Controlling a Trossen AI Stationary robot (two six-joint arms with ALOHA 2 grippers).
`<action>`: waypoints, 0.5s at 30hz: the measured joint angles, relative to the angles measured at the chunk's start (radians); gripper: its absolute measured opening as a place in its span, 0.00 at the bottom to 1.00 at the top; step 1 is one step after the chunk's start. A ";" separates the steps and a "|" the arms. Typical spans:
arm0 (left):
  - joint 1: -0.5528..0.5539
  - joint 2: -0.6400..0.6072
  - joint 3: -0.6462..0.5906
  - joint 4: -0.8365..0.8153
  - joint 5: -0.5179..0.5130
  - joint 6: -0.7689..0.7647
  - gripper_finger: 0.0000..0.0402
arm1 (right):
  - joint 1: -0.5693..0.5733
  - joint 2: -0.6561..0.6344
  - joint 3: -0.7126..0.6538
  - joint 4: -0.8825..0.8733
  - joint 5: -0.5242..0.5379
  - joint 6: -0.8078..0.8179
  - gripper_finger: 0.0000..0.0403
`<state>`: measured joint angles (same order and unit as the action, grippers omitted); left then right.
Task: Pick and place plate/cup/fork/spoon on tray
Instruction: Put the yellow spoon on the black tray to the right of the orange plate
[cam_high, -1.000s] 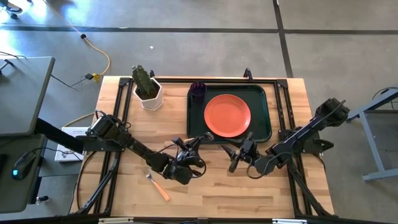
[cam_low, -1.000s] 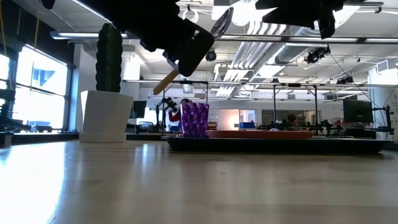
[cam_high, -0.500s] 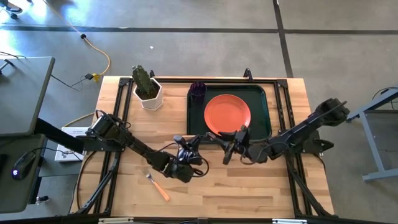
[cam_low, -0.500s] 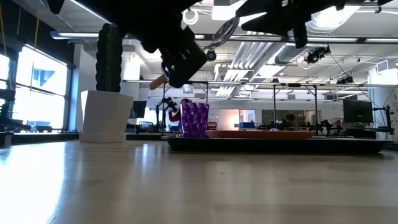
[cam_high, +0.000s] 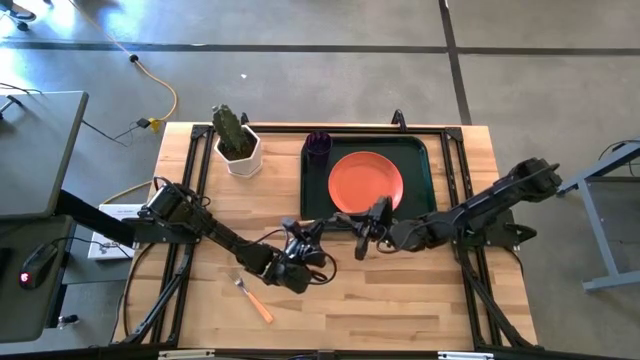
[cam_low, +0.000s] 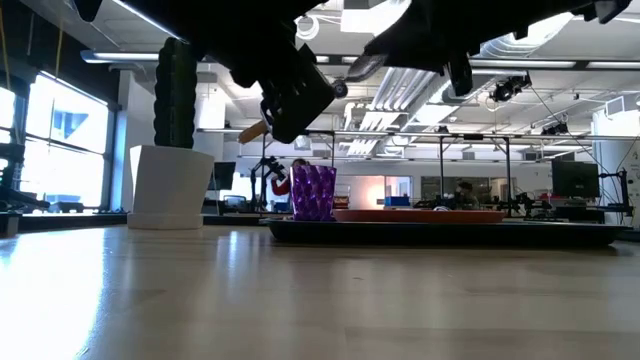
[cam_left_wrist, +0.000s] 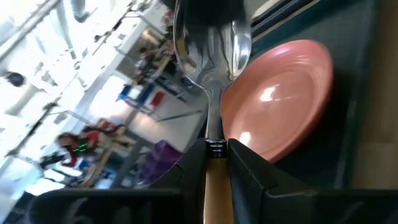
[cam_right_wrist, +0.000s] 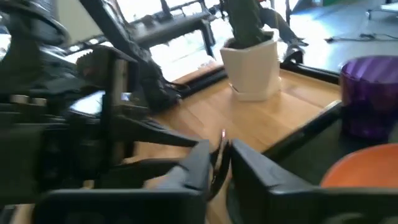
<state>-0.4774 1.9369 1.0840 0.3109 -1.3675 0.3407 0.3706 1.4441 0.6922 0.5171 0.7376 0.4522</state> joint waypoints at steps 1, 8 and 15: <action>0.000 0.000 -0.001 -0.002 0.012 -0.016 0.12 | -0.013 0.000 0.000 -0.017 -0.014 0.008 0.09; -0.001 0.000 0.000 -0.003 0.089 -0.121 0.21 | -0.136 -0.068 0.058 -0.416 -0.181 0.064 0.01; 0.011 -0.009 0.000 -0.044 0.138 -0.111 0.31 | -0.340 -0.259 0.324 -1.092 -0.333 -0.101 0.01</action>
<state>-0.4663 1.9281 1.0840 0.2669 -1.2294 0.2292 0.0311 1.1849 1.0165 -0.5752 0.4047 0.3509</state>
